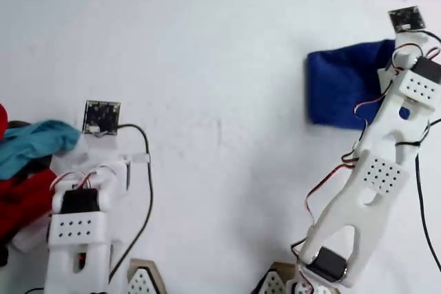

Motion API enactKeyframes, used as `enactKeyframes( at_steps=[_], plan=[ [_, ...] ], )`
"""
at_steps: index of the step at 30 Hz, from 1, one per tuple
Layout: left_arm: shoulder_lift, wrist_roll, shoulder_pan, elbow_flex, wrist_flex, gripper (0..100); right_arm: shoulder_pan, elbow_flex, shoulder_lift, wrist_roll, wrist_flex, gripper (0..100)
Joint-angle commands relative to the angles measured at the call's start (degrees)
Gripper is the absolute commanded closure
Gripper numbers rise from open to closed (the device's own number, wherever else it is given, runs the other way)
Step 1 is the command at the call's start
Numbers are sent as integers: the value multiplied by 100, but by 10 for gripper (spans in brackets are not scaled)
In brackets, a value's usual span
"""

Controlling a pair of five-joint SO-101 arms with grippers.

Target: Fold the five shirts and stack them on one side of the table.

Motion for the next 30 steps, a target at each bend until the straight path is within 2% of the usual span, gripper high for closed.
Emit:
enactKeyframes(
  at_steps=[1,11,13,16,19,25,30],
  plan=[
    [-70,-44,-18,-31,-97,974,110,-774,189,53,-356,980],
    [-79,-26,-18,-57,-97,968,347,-818,576,44,-655,961],
    [-97,-26,-18,-66,-79,924,347,-826,549,26,-655,891],
    [-97,-18,-193,-110,-70,798,374,-826,268,9,-549,776],
    [-79,-18,-677,-479,-44,721,356,-826,-84,0,-488,752],
    [-79,-44,-1459,-1895,993,732,242,-826,-787,-9,-224,752],
    [-70,-53,-1952,-2888,1890,729,-110,-826,-1560,-466,1473,749]
  ],
)
